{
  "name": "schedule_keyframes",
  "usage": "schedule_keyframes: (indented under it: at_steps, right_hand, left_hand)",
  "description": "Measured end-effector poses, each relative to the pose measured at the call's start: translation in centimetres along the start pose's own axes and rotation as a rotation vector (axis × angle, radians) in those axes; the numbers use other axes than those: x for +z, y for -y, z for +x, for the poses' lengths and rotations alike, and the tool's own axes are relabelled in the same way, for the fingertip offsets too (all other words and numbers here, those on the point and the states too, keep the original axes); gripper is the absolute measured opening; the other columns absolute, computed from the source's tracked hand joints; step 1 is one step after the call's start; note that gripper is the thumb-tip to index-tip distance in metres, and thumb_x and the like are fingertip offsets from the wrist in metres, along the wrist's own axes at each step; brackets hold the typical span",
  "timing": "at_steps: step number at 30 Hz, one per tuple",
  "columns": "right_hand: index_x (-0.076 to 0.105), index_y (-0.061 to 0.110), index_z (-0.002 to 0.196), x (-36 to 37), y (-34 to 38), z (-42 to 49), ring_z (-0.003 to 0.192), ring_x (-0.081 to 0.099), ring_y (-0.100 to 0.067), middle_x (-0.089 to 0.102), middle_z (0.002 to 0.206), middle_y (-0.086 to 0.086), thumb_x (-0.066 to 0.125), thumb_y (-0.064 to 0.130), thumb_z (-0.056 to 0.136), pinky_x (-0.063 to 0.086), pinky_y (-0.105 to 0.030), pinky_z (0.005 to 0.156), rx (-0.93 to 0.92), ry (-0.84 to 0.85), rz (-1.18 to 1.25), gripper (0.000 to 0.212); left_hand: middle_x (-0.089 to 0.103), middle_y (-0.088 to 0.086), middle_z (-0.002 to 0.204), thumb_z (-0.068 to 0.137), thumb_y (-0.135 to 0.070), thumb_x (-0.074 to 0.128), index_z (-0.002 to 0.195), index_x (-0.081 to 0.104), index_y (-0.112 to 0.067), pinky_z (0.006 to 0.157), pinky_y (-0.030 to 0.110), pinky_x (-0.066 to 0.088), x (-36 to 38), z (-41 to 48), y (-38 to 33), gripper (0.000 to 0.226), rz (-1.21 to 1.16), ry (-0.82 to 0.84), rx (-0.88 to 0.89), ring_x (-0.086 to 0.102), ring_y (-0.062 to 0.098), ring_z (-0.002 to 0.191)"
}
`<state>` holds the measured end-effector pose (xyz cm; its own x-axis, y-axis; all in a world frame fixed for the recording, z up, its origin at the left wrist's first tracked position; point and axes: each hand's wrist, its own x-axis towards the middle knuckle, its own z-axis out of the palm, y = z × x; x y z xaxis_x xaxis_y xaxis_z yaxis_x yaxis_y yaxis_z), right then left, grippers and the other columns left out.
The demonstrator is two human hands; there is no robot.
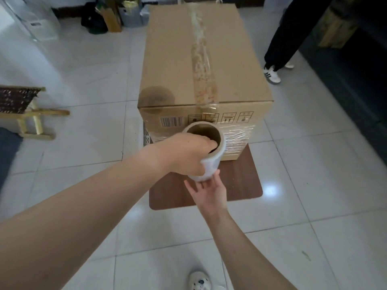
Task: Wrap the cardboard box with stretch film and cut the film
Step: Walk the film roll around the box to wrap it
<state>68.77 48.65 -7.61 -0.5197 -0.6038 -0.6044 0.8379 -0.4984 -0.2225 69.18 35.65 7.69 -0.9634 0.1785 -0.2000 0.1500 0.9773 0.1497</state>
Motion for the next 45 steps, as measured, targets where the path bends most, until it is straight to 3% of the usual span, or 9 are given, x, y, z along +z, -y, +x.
schedule_keyframes:
  at_steps: [3, 6, 9, 16, 20, 27, 33, 39, 45]
  right_hand:
    - [0.058, 0.013, 0.125, 0.2, -1.7, 0.0, 0.125, 0.053, -0.027, 0.064, 0.126, -0.011, 0.046, 0.034, 0.099, 0.031, -0.059, 0.109, -0.019, -0.028, 0.063, 0.035]
    - [0.057, 0.012, 0.127, 0.2, -2.9, -0.3, 0.124, 0.053, -0.025, 0.067, 0.123, -0.008, 0.046, 0.022, 0.097, 0.031, -0.058, 0.110, 0.010, 0.014, 0.076, 0.033]
    - [0.055, 0.009, 0.128, 0.4, -4.0, -0.3, 0.126, 0.053, -0.026, 0.066, 0.125, -0.010, 0.053, 0.015, 0.085, 0.031, -0.057, 0.110, -0.012, 0.028, 0.109, 0.043]
    - [0.059, 0.005, 0.120, 1.2, -7.0, 0.2, 0.130, 0.049, -0.029, 0.061, 0.131, -0.013, 0.046, 0.006, 0.091, 0.028, -0.057, 0.112, -0.108, 0.001, 0.291, 0.032]
    - [0.056, 0.005, 0.125, 1.8, -8.7, 0.7, 0.132, 0.047, -0.029, 0.055, 0.138, -0.014, 0.045, 0.002, 0.089, 0.029, -0.055, 0.112, -0.211, -0.041, 0.324, 0.038]
    - [0.052, 0.003, 0.132, 2.6, -9.8, 1.1, 0.127, 0.052, -0.032, 0.056, 0.136, -0.017, 0.050, -0.005, 0.084, 0.040, -0.055, 0.104, -0.339, -0.024, 0.375, 0.049]
    - [0.050, 0.000, 0.134, 2.6, -9.8, 0.8, 0.127, 0.052, -0.035, 0.054, 0.137, -0.021, 0.045, -0.009, 0.085, 0.038, -0.054, 0.106, -0.345, -0.006, 0.399, 0.050]
    - [0.051, 0.006, 0.133, 4.2, -9.5, 1.5, 0.122, 0.054, -0.033, 0.060, 0.131, -0.014, 0.047, 0.033, 0.099, 0.044, -0.052, 0.099, -0.276, -0.158, 0.383, 0.043]
    - [0.056, 0.009, 0.126, 3.9, -10.4, 2.0, 0.121, 0.055, -0.026, 0.062, 0.129, -0.009, 0.045, 0.028, 0.100, 0.036, -0.053, 0.108, -0.305, -0.183, 0.372, 0.034]
  left_hand:
    - [0.063, -0.006, 0.079, 0.082, -0.043, 0.057, 0.085, 0.055, -0.019, 0.069, 0.027, 0.051, -0.8, 0.4, -0.3, 0.024, -0.050, 0.079, -0.025, 0.059, 0.013, 0.072]
    - [0.064, 0.000, 0.072, 0.084, -0.054, 0.053, 0.079, 0.060, -0.013, 0.052, 0.024, 0.041, -1.5, 0.8, 0.3, 0.042, -0.093, 0.123, -0.124, 0.056, 0.014, 0.063]
    - [0.062, 0.004, 0.065, 0.083, -0.051, 0.055, 0.072, 0.061, -0.008, 0.050, 0.029, 0.041, -1.0, 0.7, 1.1, 0.044, -0.175, 0.084, -0.137, 0.055, 0.017, 0.057]
    - [0.032, -0.005, 0.036, 0.089, -0.058, 0.047, 0.042, 0.035, -0.018, 0.043, 0.025, 0.029, -0.7, 1.4, 2.2, 0.063, -0.341, 0.067, -0.130, 0.034, 0.009, 0.035]
    - [0.027, -0.003, 0.038, 0.091, -0.040, 0.050, 0.042, 0.030, -0.018, 0.042, 0.030, 0.025, -0.5, 0.9, 2.4, 0.057, -0.314, 0.103, -0.061, 0.029, 0.016, 0.036]
    - [0.020, -0.005, 0.031, 0.080, -0.037, 0.061, 0.046, 0.024, -0.020, 0.035, 0.024, 0.017, -1.4, 0.6, 3.6, 0.052, -0.373, 0.092, -0.061, 0.023, 0.012, 0.031]
    - [0.026, -0.003, 0.035, 0.080, -0.041, 0.064, 0.046, 0.028, -0.018, 0.042, 0.029, 0.021, -1.3, 0.1, 3.4, 0.054, -0.332, 0.040, -0.052, 0.030, 0.014, 0.038]
    - [0.031, -0.003, 0.042, 0.079, -0.038, 0.063, 0.051, 0.037, -0.017, 0.042, 0.028, 0.023, -1.6, -0.4, 3.2, 0.044, -0.264, 0.052, -0.038, 0.034, 0.016, 0.042]
    - [0.062, 0.000, 0.068, 0.074, -0.051, 0.065, 0.073, 0.066, -0.012, 0.059, 0.027, 0.042, -1.9, -0.5, 4.0, 0.039, -0.414, 0.240, -0.195, 0.063, 0.018, 0.068]
